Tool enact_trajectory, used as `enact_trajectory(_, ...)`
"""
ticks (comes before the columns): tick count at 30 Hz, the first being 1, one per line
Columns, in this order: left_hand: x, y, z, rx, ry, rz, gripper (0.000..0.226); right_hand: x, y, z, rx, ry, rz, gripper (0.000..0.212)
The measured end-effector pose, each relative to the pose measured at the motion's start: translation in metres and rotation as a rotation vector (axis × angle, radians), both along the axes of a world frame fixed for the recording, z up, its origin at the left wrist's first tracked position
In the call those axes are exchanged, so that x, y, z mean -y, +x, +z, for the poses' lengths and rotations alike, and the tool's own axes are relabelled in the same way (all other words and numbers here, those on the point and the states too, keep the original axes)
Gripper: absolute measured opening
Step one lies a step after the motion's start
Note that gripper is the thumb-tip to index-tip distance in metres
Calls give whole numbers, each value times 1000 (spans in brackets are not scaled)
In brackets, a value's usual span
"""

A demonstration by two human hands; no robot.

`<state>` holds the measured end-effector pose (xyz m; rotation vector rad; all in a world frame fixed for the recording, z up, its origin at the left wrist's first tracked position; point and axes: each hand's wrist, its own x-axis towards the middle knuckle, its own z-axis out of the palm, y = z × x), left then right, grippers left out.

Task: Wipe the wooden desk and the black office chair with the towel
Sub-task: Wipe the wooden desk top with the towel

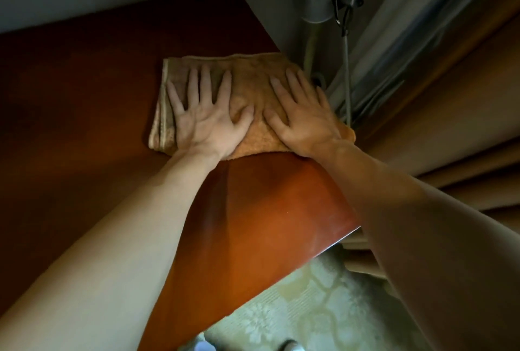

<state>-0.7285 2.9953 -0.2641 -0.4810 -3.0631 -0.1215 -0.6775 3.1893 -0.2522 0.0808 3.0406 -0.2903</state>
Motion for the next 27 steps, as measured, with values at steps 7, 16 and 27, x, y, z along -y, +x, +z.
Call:
enact_trajectory(7,-13,69,-1,-1,16,61,87,-14,62,-2,-36,-8,58,65)
enact_trajectory(16,-30,162,0,23,-17,137,88,-25,143,-10,-110,-20,46,68)
enact_trajectory(27,-22,232,1,25,-28,67,86,6,237,-27,-333,-131,-112,55)
